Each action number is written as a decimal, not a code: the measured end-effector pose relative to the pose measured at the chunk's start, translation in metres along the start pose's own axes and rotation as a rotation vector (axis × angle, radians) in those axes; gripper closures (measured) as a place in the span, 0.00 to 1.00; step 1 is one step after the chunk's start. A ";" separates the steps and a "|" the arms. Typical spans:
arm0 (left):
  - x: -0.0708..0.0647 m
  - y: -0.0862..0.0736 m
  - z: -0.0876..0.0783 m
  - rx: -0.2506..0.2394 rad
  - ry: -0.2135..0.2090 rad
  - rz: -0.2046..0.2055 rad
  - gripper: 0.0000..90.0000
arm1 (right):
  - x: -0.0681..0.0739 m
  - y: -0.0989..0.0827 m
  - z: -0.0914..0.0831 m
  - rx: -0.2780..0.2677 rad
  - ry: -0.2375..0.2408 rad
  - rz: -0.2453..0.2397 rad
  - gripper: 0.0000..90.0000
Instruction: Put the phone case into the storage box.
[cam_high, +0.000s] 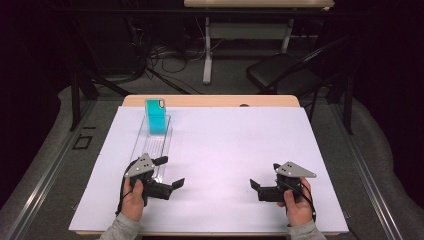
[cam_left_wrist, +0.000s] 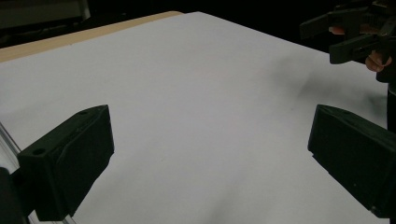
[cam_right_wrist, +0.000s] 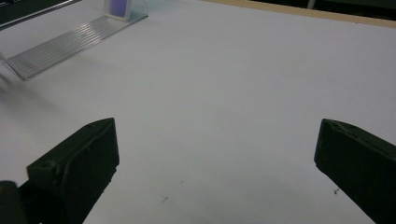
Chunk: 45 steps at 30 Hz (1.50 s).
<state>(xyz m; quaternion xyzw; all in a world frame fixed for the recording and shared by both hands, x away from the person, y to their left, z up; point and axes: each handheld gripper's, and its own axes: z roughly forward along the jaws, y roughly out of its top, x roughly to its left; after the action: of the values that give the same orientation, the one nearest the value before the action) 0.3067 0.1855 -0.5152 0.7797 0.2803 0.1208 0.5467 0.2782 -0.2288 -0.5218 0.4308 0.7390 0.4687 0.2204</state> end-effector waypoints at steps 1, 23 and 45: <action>0.000 -0.001 0.000 0.002 0.001 -0.002 0.01 | 0.000 0.000 0.000 0.000 -0.001 0.003 0.00; 0.006 -0.006 0.002 0.020 -0.003 -0.022 0.01 | -0.003 -0.004 0.003 0.013 -0.006 -0.006 0.00; 0.008 -0.007 0.003 0.021 0.011 -0.035 0.01 | -0.005 -0.006 0.006 0.032 -0.009 -0.005 0.00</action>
<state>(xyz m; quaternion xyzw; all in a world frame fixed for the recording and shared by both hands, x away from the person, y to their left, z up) 0.3121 0.1898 -0.5238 0.7798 0.2981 0.1126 0.5388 0.2828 -0.2315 -0.5305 0.4345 0.7466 0.4543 0.2177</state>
